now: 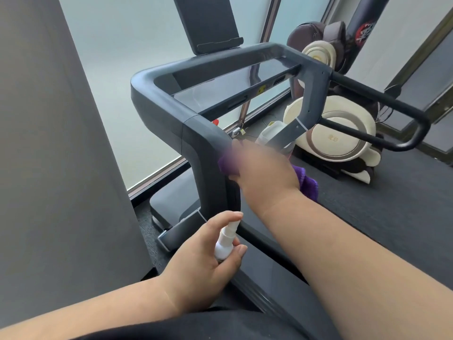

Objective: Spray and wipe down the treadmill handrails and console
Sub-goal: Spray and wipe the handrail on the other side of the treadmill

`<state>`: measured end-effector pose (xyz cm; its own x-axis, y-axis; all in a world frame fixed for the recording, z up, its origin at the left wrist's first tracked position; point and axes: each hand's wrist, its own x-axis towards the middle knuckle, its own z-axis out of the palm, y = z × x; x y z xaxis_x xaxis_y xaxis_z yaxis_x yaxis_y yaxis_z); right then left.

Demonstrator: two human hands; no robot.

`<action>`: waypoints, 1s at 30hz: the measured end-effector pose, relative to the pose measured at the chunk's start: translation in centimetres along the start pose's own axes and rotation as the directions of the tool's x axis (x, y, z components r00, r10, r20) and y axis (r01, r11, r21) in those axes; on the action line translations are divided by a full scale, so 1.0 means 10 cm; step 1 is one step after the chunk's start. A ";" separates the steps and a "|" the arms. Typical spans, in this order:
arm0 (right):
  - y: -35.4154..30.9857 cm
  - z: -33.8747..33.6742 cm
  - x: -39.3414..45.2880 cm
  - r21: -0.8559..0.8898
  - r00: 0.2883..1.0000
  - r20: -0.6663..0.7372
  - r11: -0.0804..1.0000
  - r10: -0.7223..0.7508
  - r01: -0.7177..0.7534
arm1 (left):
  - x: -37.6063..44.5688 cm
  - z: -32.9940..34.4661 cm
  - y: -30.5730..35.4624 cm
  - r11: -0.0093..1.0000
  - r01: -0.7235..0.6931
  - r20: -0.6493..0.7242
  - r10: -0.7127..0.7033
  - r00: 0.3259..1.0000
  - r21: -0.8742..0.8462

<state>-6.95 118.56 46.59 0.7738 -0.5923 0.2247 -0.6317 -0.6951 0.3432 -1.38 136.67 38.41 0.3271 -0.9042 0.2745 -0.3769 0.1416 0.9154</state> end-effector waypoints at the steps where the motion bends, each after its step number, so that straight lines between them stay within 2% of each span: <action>1: 0.07 0.01 -0.12 0.001 1.000 -0.001 1.000 -0.003 0.003 | 0.00 -0.01 0.00 1.000 -0.008 -0.007 0.008 1.000 0.003; 6: 0.26 0.11 -0.64 -0.087 0.994 -0.093 0.995 -0.052 0.044 | -0.02 -0.11 -0.04 1.000 -0.010 -0.036 0.010 0.999 0.017; 9: 0.16 0.06 -0.49 -0.121 0.998 -0.057 0.992 -0.040 0.033 | -0.02 -0.14 -0.08 1.000 -0.013 -0.043 0.014 0.999 0.012; 15: -0.19 0.03 0.05 -0.092 0.996 0.032 0.993 0.078 -0.075 | -0.01 -0.12 -0.06 1.000 -0.022 -0.026 0.022 0.999 0.010; 20: 0.08 -0.04 -0.18 0.030 0.994 0.068 0.995 0.088 -0.091 | -0.03 -0.13 -0.06 0.998 -0.051 -0.034 0.052 0.998 0.022; 25: 0.07 0.03 -0.43 -0.141 0.986 0.065 0.980 0.153 -0.143 | -0.06 -0.22 -0.16 1.000 -0.016 -0.039 0.016 0.999 0.003; 30: -0.19 0.00 0.06 -0.036 0.991 0.044 0.991 0.128 -0.127 | -0.02 -0.20 -0.16 1.000 -0.020 -0.046 0.021 0.999 0.020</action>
<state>-5.26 119.53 46.11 0.6836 -0.6939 0.2263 -0.7224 -0.5993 0.3449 0.92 137.44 37.49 0.3591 -0.8814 0.3068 -0.4009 0.1511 0.9036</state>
